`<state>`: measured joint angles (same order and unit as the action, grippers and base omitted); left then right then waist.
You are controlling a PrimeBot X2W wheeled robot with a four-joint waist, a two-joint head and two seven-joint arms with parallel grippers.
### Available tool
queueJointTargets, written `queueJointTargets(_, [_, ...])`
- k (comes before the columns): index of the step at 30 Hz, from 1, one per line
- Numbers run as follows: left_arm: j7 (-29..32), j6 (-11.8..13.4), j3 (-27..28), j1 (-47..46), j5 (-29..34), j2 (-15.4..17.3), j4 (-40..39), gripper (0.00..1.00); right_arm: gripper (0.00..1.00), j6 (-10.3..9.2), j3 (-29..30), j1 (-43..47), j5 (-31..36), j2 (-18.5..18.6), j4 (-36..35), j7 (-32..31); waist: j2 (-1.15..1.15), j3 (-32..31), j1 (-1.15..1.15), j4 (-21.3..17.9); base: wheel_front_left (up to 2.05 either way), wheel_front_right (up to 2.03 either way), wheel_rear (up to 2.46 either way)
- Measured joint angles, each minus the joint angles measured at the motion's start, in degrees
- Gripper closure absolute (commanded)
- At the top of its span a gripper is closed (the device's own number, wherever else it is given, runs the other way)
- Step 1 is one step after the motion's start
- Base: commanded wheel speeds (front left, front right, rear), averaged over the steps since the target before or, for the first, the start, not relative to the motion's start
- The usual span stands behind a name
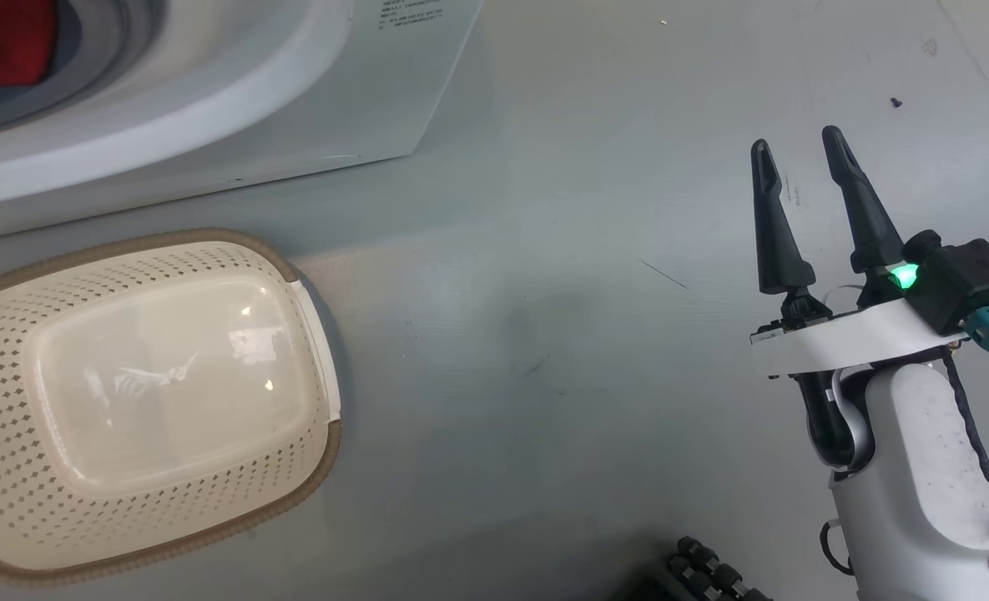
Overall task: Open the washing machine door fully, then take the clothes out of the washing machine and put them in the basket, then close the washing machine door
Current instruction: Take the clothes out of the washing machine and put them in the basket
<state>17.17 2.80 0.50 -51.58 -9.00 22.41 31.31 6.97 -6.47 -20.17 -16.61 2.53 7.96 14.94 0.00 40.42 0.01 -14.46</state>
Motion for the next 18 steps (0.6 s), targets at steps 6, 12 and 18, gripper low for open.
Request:
queueJointTargets(6, [-0.15,0.01,-0.45,-1.82,0.14,-0.01,1.87,0.0,0.0,0.0,0.19,-0.4,0.01,0.0,0.01,0.0,0.0,0.39,0.0,-0.09,0.0,0.0,0.0])
queueJointTargets(12, [-0.36,0.45,-0.46,-3.94,0.55,-0.03,3.93,0.0,0.0,0.0,0.15,-0.42,0.02,0.01,0.02,0.0,0.0,0.64,0.0,-0.05,0.0,0.0,0.0])
queueJointTargets(18, [-0.35,0.51,-0.16,-5.56,0.45,-0.52,6.39,1.0,0.0,0.01,0.19,-0.43,0.2,0.01,0.05,0.0,0.0,0.79,0.0,0.08,0.0,0.0,0.0])
